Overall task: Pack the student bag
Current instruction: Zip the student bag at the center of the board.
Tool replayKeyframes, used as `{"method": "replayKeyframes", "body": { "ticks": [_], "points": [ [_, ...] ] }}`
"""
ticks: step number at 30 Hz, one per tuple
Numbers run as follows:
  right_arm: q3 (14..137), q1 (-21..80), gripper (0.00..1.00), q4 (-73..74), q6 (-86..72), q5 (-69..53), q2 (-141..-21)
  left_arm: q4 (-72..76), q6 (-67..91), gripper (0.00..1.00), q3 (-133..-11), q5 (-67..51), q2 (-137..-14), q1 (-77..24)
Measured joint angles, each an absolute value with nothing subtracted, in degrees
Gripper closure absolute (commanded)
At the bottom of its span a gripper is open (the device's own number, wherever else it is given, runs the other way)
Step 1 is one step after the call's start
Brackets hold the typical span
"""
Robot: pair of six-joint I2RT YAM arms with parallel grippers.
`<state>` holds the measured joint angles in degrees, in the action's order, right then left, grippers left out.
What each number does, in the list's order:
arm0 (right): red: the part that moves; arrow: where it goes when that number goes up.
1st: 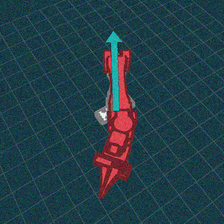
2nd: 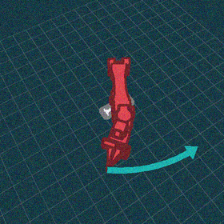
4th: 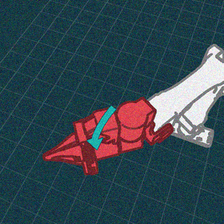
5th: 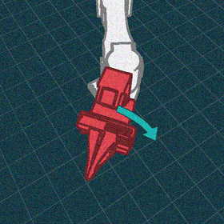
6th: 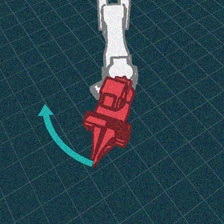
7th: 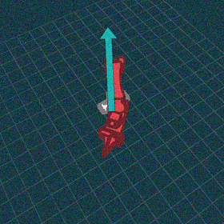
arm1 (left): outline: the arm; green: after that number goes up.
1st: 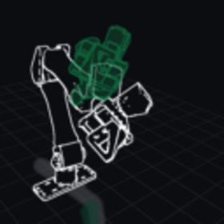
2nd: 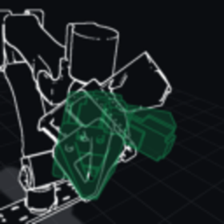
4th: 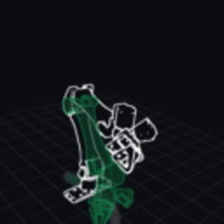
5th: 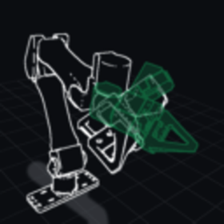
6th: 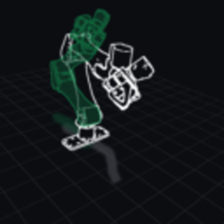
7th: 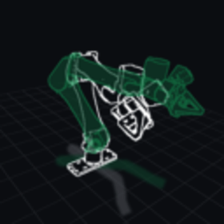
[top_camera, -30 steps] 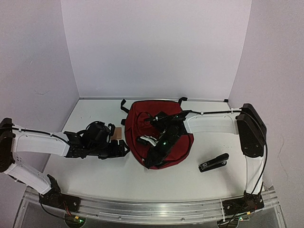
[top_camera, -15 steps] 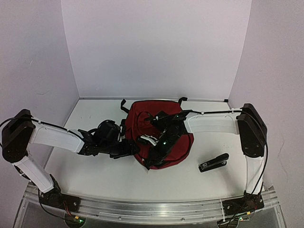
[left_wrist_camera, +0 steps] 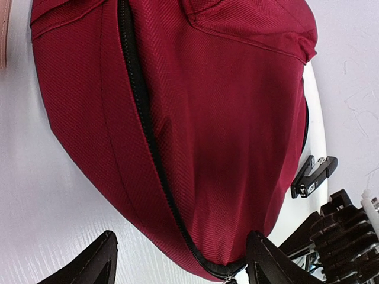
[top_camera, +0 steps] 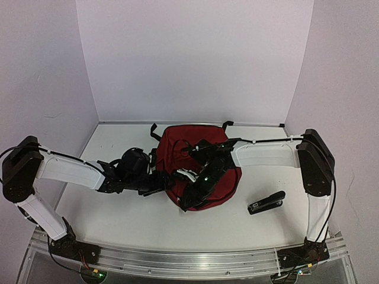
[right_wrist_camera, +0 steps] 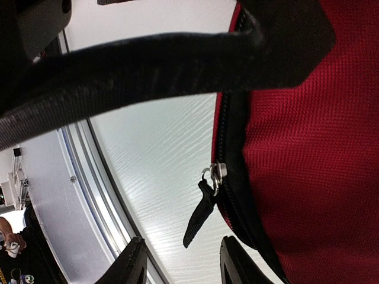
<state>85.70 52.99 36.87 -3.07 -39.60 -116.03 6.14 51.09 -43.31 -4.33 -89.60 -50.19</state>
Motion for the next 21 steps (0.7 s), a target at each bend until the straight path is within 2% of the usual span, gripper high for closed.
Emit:
{"method": "replayKeyframes", "body": {
  "ticks": [8,21],
  "points": [
    [84.7,53.2,0.54,36.4,-3.8,-39.9,-116.0,6.5,51.1,0.26,-43.3,-4.3,-89.6,-50.2],
    [84.7,53.2,0.59,34.4,-6.2,-39.5,-118.5,5.7,51.2,0.26,-43.2,-3.7,-89.6,-49.9]
  ]
}}
